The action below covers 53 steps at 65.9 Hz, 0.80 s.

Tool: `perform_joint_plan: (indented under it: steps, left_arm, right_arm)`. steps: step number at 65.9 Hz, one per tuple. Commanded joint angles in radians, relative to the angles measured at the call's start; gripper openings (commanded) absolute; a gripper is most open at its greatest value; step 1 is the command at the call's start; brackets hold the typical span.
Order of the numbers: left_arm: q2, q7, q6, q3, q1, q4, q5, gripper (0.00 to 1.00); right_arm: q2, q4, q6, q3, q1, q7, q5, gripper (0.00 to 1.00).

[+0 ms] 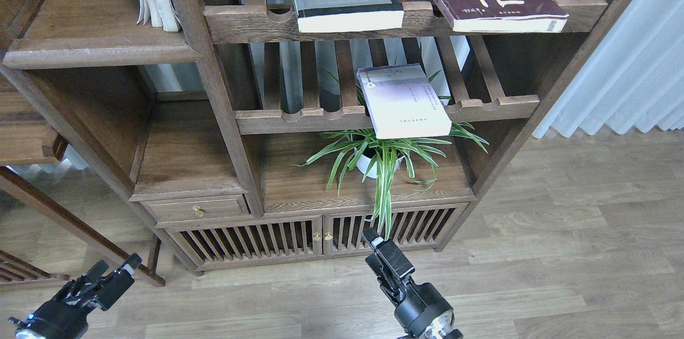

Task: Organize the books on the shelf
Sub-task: 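Reach the right gripper up toward the white book on the middle shelf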

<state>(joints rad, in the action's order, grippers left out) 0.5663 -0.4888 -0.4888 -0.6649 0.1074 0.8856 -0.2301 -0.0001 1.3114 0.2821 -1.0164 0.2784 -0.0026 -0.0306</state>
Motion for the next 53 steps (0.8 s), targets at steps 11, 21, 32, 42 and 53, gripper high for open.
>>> perform_joint_plan:
  steps: [11,21,32,42,53]
  left_arm:
    - [-0.060,0.000,0.000,-0.015,0.041,-0.050,0.003,1.00]
    - [-0.065,0.000,0.000,-0.030,0.037,-0.053,0.008,1.00]
    - [-0.075,0.000,0.000,-0.038,0.020,-0.053,0.008,1.00]
    - [-0.077,0.000,0.000,-0.053,0.021,-0.059,0.008,1.00]
    - [-0.078,0.000,0.000,-0.064,0.018,-0.073,0.006,1.00]
  right_arm:
    - [0.000,-0.069,0.011,-0.004,-0.088,-0.010,0.000,0.99]
    - [0.000,-0.147,0.015,0.004,-0.195,-0.010,0.001,0.99]
    - [0.000,-0.159,0.008,0.010,-0.263,-0.016,0.005,0.99]
    - [-0.032,-0.155,0.083,0.108,-0.272,-0.019,0.011,0.99]
    - [-0.054,-0.161,0.192,0.136,-0.280,-0.017,0.000,0.99]
